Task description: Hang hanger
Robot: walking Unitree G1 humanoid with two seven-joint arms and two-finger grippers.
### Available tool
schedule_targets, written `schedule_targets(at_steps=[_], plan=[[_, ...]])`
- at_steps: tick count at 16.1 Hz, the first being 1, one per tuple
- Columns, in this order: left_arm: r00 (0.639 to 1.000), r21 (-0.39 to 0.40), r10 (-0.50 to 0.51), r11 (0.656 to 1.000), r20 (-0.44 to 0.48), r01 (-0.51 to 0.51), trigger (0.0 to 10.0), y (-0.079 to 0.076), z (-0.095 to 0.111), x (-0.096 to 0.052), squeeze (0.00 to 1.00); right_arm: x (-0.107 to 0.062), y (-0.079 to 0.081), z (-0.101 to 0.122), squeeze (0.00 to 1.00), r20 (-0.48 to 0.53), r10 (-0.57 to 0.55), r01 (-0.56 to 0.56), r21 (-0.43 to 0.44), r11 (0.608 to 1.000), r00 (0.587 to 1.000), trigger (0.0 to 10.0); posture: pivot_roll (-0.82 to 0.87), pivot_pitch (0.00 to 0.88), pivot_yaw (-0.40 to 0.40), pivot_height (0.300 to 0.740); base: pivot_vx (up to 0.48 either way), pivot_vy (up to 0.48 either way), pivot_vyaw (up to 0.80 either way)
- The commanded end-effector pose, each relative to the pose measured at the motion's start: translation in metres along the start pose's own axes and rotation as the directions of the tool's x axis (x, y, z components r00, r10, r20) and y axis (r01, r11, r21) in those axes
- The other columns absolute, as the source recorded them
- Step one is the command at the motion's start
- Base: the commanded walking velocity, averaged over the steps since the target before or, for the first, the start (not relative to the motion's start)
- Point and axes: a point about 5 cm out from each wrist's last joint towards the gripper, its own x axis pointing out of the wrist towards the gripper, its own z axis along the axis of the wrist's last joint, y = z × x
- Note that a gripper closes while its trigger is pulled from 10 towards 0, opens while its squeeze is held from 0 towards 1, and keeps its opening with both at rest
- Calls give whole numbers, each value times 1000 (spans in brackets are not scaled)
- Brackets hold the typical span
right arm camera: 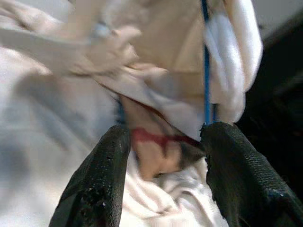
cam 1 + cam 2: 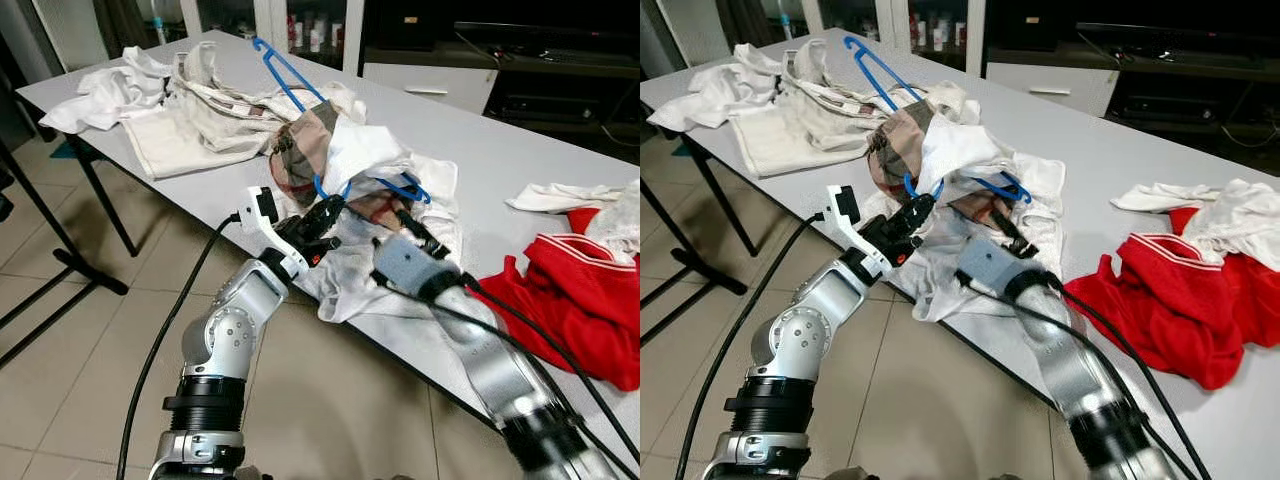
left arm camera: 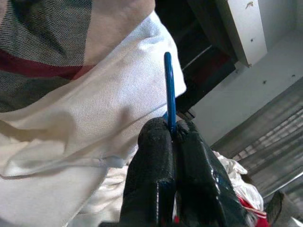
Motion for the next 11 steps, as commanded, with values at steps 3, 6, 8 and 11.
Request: schedule_targets(at_steps=[3,6,8,11], plan=[[999,3,-30,1000,19,30,0,-8,6,2,0,11,-3,-3,0,-39,-50,50,-22,999,998,10000,18,4,5,723,0,0,0],[999,3,-30,1000,18,30,0,-8,6,1,0,24,2,2,0,-37,-50,50,-11,999,998,10000,26,0,4,723,0,0,0],[999,2,-33,999,19,33,0,-9,5,1,0,27,4,1,0,-48,-65,64,-23,998,997,10000,26,0,4,723,0,0,0],[999,2,-39,999,15,39,0,-10,5,1,0,34,3,-4,0,-90,-100,99,-17,995,991,10000,24,0,6,723,0,0,0]])
